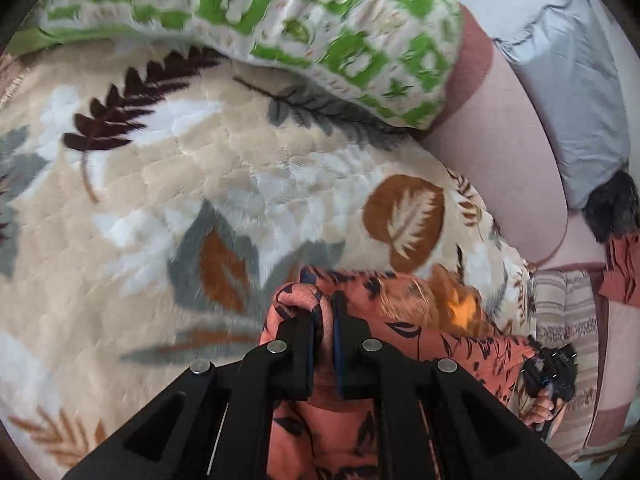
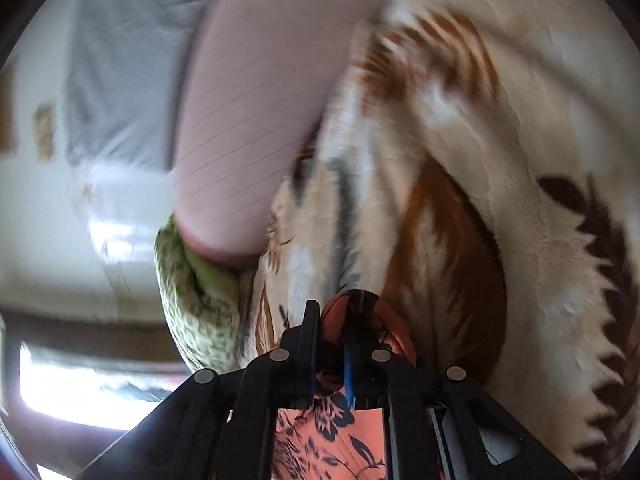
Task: Fold small clothes
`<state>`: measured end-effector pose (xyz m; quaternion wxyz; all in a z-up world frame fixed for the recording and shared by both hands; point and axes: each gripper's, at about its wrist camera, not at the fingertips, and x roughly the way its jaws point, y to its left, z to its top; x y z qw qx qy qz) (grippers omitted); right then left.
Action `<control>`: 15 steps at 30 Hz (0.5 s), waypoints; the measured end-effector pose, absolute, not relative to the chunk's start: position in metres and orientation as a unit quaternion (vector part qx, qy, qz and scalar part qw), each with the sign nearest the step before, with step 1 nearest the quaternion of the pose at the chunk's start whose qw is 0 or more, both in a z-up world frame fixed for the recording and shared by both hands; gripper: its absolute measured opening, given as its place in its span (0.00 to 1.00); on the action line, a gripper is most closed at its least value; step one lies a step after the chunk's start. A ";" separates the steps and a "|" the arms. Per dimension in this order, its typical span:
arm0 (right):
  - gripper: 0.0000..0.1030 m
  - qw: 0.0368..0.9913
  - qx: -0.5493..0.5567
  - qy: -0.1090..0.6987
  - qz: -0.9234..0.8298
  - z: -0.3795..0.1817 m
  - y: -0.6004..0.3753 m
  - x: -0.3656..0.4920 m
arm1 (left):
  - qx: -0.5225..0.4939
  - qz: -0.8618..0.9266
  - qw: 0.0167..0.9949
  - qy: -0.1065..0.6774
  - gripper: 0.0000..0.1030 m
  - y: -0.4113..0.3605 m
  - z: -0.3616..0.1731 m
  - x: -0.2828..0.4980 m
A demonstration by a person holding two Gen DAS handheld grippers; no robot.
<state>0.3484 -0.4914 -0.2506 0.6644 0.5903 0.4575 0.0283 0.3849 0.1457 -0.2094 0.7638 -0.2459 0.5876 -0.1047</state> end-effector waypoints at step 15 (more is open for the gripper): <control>0.82 0.689 0.638 0.344 -0.003 -0.227 -0.549 0.282 | -0.360 -0.072 0.807 0.462 0.59 0.206 -0.169 0.348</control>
